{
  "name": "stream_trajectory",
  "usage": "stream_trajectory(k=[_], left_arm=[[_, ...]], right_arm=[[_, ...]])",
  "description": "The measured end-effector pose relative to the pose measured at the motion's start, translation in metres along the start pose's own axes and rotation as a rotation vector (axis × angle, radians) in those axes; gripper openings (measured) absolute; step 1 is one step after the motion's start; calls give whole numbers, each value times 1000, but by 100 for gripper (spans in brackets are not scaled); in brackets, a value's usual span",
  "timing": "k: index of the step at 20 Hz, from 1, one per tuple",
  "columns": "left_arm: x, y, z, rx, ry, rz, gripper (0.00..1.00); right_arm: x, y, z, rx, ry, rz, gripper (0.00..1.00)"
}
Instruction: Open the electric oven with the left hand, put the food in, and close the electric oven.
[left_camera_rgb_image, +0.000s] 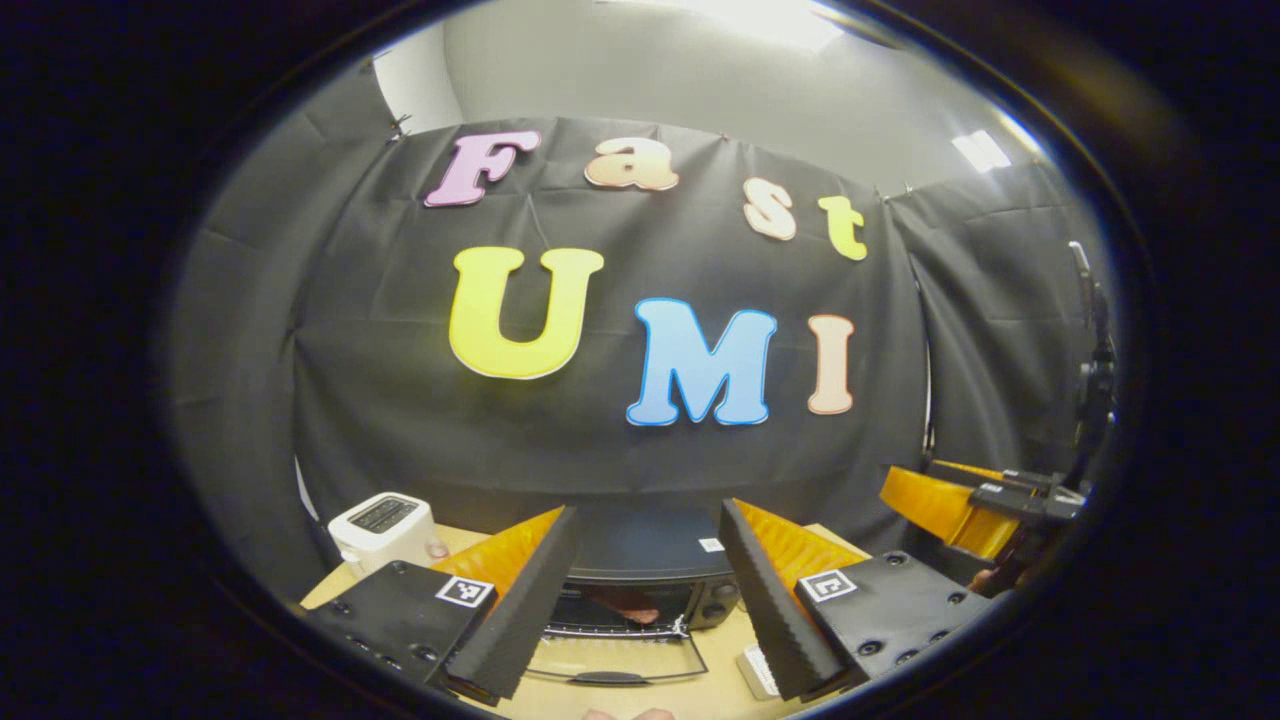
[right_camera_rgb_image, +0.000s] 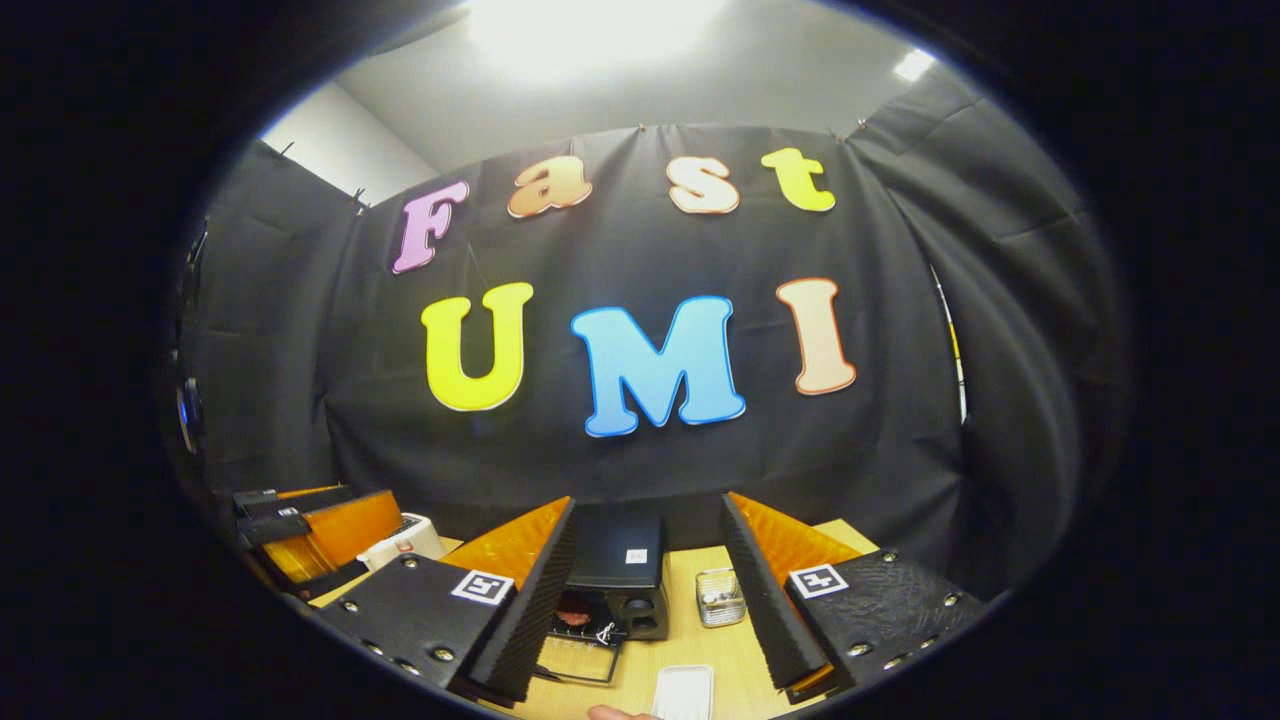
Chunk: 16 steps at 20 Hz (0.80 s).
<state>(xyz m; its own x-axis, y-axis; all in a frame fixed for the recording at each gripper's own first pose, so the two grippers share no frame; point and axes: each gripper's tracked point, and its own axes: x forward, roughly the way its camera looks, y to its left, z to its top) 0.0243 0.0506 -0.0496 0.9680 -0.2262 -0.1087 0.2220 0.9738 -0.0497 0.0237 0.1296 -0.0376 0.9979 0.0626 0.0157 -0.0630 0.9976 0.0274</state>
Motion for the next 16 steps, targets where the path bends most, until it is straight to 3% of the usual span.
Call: stream_trajectory(k=[2,3,5,6,9,12,16], left_arm=[[2,-6,-3,1,6,0,99],[4,-8,-8,-3,22,-1,99],[9,-16,-28,-14,82,-10,99],[11,-16,-39,-14,113,-7,92],[15,-16,-73,-26,207,-2,99],[14,-13,-118,-35,319,4,99],[14,-8,-182,-19,484,7,92]], right_arm=[[-5,-6,9,-3,-19,-6,87],[-6,-7,13,-10,-28,-9,94],[-9,-12,17,-24,-32,-9,94],[-10,-13,16,-28,-28,-2,94],[-9,-16,6,-23,-13,8,94],[-5,-19,2,-28,-2,14,94],[-1,-29,-10,-27,33,5,94]])
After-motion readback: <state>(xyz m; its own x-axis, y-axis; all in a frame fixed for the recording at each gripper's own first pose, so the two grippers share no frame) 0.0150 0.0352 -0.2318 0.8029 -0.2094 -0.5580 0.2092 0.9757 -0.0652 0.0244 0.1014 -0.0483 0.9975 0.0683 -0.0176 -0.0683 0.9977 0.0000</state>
